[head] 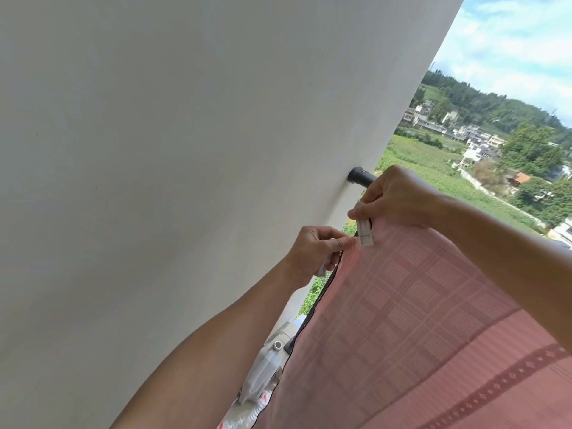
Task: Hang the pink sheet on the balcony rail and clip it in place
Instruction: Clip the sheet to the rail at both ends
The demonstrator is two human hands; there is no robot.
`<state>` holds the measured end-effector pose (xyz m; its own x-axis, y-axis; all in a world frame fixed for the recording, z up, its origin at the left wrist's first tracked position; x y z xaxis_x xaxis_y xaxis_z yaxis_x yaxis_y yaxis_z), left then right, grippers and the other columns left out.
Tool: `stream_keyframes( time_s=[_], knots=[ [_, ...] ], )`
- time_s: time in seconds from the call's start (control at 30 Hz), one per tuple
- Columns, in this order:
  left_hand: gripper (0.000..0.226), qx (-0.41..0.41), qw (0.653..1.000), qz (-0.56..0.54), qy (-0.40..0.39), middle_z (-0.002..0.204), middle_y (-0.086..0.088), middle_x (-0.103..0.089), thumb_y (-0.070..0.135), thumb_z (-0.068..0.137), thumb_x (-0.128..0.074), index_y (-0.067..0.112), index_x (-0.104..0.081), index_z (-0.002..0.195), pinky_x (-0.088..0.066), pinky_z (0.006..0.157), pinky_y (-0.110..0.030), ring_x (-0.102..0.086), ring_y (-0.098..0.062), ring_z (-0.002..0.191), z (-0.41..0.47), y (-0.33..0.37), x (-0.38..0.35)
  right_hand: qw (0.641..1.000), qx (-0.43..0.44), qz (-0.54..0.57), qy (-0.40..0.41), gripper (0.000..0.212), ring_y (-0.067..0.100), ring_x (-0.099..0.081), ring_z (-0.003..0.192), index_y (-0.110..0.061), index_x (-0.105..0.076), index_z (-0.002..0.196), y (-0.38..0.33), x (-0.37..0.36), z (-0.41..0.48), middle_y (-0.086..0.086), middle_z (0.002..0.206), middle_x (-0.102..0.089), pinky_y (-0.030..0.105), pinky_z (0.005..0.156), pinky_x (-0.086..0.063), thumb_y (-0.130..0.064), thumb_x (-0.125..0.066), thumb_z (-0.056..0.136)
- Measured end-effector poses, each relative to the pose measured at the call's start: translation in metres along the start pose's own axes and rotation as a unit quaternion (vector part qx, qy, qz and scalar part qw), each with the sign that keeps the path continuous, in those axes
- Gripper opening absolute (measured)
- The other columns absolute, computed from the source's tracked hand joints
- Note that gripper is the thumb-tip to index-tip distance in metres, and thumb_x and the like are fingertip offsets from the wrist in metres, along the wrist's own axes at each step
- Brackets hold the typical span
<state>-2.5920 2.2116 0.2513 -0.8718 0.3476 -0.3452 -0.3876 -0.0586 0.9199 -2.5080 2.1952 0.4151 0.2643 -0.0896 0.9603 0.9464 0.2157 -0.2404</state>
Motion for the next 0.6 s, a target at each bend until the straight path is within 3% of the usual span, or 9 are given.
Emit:
stream_keyframes(
  time_s=[0.23,0.4,0.6],
  knots=[
    [0.01,-0.002,1.0,-0.017,0.012,0.068,-0.011,-0.058,0.008,0.084,-0.073,0.009,-0.074,0.074,-0.041,0.043,-0.023,-0.047,-0.018,0.05,-0.004,-0.002,0.002,0.997,0.05,-0.029,0.055,0.023,0.011,-0.061,0.069,-0.026,-0.078,0.071,-0.001,0.007,-0.01,-0.007,0.072,-0.068,0.027,0.057,-0.046,-0.046,-0.087,0.061],
    [0.008,-0.007,1.0,-0.019,0.022,0.074,-0.015,-0.059,0.008,0.085,-0.072,0.006,-0.073,0.078,-0.04,0.042,-0.022,-0.048,-0.017,0.046,-0.007,-0.001,0.004,0.996,0.077,-0.026,0.04,0.021,0.013,-0.062,0.073,-0.028,-0.078,0.072,-0.003,0.003,-0.02,-0.002,0.08,-0.069,0.027,0.059,-0.045,-0.045,-0.086,0.062],
    [0.006,0.011,1.0,0.018,0.009,0.073,-0.014,-0.06,0.011,0.082,-0.075,0.006,-0.073,0.083,-0.039,0.042,-0.023,-0.046,-0.017,0.044,-0.016,-0.005,0.009,0.99,0.119,-0.078,0.021,0.034,0.004,-0.057,0.081,-0.03,-0.074,0.094,-0.012,0.0,-0.039,-0.014,0.083,-0.067,0.03,0.075,-0.049,-0.047,-0.083,0.066]
  ],
)
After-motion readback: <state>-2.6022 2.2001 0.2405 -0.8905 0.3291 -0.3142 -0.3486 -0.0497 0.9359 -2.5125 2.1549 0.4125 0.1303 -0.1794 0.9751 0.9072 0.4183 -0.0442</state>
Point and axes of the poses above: each hand's wrist, its own z-axis towards the middle knuckle, its own x-axis out of the back of the hand, y = z × x, the point moved 7 cm from there along z, towards the middle knuckle
